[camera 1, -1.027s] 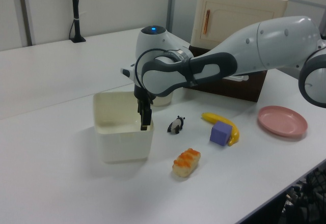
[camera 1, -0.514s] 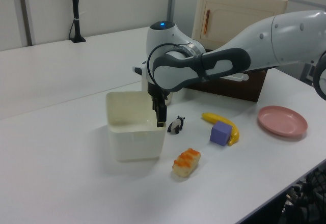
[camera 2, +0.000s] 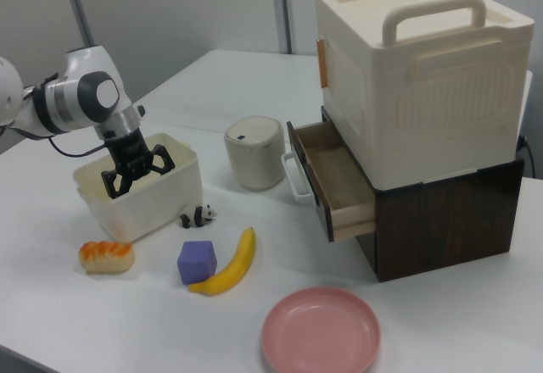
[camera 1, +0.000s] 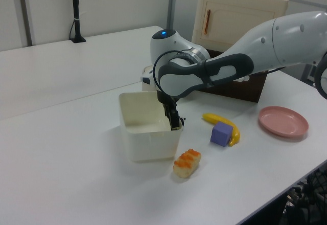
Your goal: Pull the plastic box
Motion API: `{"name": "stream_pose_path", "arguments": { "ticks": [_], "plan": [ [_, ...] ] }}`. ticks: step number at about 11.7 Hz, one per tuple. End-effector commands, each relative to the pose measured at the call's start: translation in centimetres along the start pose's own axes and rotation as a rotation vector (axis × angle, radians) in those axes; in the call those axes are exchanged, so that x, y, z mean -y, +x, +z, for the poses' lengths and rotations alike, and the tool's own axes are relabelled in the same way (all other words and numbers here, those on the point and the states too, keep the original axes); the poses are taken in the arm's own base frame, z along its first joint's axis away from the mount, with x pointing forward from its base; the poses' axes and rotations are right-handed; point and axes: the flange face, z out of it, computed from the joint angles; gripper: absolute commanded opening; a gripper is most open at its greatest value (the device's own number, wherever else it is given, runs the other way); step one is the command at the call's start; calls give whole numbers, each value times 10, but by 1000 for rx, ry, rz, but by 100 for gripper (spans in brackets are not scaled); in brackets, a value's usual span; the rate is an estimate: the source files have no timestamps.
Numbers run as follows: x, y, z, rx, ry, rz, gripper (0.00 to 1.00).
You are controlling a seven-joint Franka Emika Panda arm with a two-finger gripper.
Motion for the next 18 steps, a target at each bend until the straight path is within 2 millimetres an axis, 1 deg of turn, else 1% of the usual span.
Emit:
{"name": "stream_pose_path", "arguments": {
  "ticks": [1,3,4,5,6,7,8,9,11,12,13,14,16,18],
  "plan": [
    [4,-20,-8,39,4,-25,100],
    [3,-21,-18,24,-6,36,100],
    [1,-21,-37,-1,-31,119,100],
    [-2,-21,-60,-29,-54,226,100],
    [0,-22,-82,-52,-66,351,100],
    [4,-29,-101,-67,-70,474,100],
    [8,-41,-117,-68,-62,565,100],
    [9,-59,-134,-67,-58,658,100],
    [10,-117,-166,-31,-44,855,100],
    [8,-137,-172,-36,-22,937,100],
    [2,-157,-172,-42,16,1039,100],
    [-8,-183,-171,-57,66,1144,100],
    [-22,-216,-173,-76,107,1215,100],
    [-32,-246,-192,-162,179,1263,100]
  ]
}}
